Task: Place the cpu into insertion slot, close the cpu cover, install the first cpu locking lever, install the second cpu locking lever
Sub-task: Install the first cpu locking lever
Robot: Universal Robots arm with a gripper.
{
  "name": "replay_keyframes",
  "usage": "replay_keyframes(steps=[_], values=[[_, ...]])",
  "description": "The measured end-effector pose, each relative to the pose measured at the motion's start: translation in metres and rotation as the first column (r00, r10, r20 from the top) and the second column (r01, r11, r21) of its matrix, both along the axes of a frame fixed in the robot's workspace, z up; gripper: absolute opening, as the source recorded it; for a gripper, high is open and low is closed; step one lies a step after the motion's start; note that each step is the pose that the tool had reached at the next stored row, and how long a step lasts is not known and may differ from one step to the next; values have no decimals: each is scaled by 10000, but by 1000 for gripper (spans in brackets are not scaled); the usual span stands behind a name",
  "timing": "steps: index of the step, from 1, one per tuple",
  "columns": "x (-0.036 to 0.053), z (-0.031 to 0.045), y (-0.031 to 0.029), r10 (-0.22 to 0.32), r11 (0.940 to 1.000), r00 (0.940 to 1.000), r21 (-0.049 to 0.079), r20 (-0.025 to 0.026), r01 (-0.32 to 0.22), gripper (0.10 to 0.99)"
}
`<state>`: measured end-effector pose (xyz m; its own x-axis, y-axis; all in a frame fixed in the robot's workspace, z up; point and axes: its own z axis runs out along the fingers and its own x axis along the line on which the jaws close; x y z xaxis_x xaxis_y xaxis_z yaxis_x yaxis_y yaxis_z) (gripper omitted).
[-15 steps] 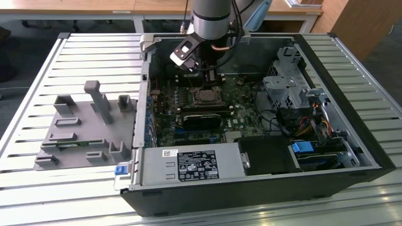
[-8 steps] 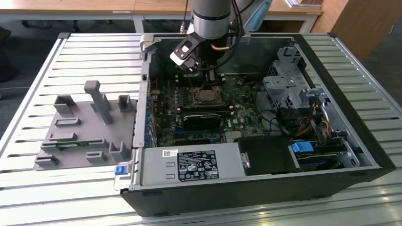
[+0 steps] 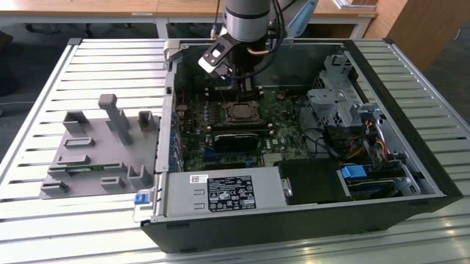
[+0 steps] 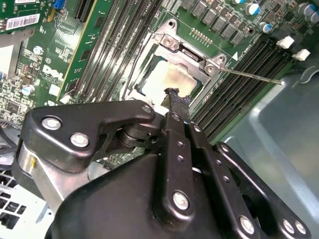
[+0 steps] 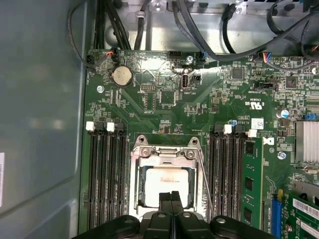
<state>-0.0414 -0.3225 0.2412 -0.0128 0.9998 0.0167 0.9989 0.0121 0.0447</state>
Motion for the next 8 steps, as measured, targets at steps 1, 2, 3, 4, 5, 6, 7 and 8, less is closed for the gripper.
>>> replay_keyframes(steps=[1,2,3,4,5,6,7,8], values=[[0,13,0,0,10000,10000,-1,-1,0,106],[0,23,0,0,10000,10000,-1,-1,0,106],[0,26,0,0,10000,10000,0,0,0,106],[0,27,0,2,10000,10000,2,1,-2,106],[0,28,0,3,10000,10000,3,1,-3,106],[0,30,0,3,10000,10000,0,0,-3,106],[0,35,0,3,10000,10000,-1,-1,-3,106],[0,36,0,3,10000,10000,0,0,-3,106]])
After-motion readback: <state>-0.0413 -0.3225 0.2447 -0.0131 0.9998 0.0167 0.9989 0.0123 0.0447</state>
